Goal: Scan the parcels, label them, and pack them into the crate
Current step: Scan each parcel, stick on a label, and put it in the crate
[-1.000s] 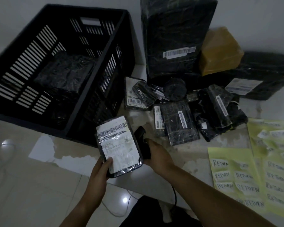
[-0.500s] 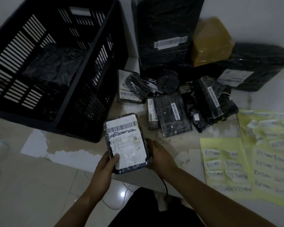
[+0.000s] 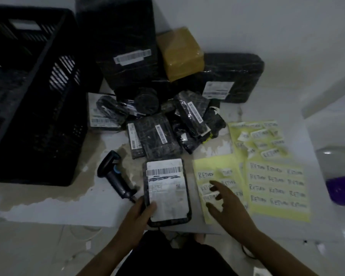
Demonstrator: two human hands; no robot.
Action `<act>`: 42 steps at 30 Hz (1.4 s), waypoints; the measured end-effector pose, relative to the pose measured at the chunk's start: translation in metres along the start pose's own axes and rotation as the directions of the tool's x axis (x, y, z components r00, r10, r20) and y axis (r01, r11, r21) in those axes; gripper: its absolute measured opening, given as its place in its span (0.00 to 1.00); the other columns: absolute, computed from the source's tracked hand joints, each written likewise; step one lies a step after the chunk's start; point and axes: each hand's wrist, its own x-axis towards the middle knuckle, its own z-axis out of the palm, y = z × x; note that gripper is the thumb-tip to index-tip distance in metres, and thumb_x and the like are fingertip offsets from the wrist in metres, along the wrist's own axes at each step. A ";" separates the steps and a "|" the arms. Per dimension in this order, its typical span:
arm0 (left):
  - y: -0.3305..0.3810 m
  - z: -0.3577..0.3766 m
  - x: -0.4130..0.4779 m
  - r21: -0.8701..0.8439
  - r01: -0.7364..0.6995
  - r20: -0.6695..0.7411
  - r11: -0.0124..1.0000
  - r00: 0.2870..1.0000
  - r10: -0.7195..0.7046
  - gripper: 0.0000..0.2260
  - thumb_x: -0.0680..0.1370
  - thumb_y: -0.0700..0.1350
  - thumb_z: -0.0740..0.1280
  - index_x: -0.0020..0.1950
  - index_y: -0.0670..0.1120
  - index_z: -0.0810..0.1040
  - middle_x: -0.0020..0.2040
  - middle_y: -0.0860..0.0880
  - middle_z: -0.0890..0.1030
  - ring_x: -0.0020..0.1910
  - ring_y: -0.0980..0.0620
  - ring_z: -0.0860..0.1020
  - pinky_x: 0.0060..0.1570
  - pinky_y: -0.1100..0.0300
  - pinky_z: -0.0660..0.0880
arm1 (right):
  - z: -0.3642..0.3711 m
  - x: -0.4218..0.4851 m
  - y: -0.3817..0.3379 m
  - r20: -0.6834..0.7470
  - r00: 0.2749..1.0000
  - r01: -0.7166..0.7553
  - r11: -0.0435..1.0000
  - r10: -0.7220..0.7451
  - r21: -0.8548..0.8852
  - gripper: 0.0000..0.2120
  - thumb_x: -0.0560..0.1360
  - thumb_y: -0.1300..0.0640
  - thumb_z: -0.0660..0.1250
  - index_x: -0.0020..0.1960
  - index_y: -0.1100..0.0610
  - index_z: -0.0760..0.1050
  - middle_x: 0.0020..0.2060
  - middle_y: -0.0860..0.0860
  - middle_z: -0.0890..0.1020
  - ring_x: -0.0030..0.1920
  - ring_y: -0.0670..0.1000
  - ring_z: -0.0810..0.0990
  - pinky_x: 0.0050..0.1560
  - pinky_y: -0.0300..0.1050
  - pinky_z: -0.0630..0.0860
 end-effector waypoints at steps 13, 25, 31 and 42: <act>-0.022 0.069 0.032 0.128 0.087 -0.035 0.988 0.996 -0.083 0.11 0.85 0.54 0.57 0.68 0.61 0.64 0.68 0.52 0.75 0.63 0.48 0.77 0.64 0.47 0.78 | -0.070 0.088 0.056 -0.168 0.986 -0.070 0.943 0.015 -0.326 0.18 0.78 0.61 0.64 0.67 0.56 0.73 0.58 0.56 0.79 0.54 0.57 0.79 0.53 0.50 0.76; -0.029 0.075 0.034 0.437 -0.039 -0.238 0.898 0.958 0.158 0.25 0.76 0.56 0.71 0.71 0.50 0.71 0.64 0.48 0.74 0.65 0.49 0.74 0.63 0.56 0.72 | -0.067 0.101 0.073 -0.115 0.993 -0.042 0.854 -0.021 -0.519 0.04 0.76 0.55 0.68 0.47 0.55 0.76 0.40 0.52 0.78 0.40 0.55 0.79 0.41 0.47 0.75; -0.024 0.058 0.036 0.641 -0.133 -0.129 0.756 0.952 0.277 0.47 0.76 0.50 0.73 0.83 0.57 0.43 0.77 0.46 0.61 0.70 0.43 0.71 0.65 0.50 0.74 | -0.074 0.101 0.068 -0.122 0.992 -0.030 0.928 -0.017 -0.372 0.04 0.79 0.60 0.58 0.45 0.58 0.68 0.28 0.52 0.74 0.27 0.54 0.74 0.27 0.44 0.67; 0.011 0.056 0.038 0.533 -0.335 -0.152 0.777 0.866 0.477 0.06 0.80 0.51 0.69 0.50 0.50 0.76 0.49 0.50 0.77 0.47 0.55 0.76 0.47 0.57 0.75 | -0.065 0.046 0.000 -0.231 0.970 0.094 0.995 -0.082 0.040 0.09 0.76 0.56 0.70 0.42 0.47 0.70 0.35 0.43 0.80 0.39 0.41 0.80 0.37 0.42 0.76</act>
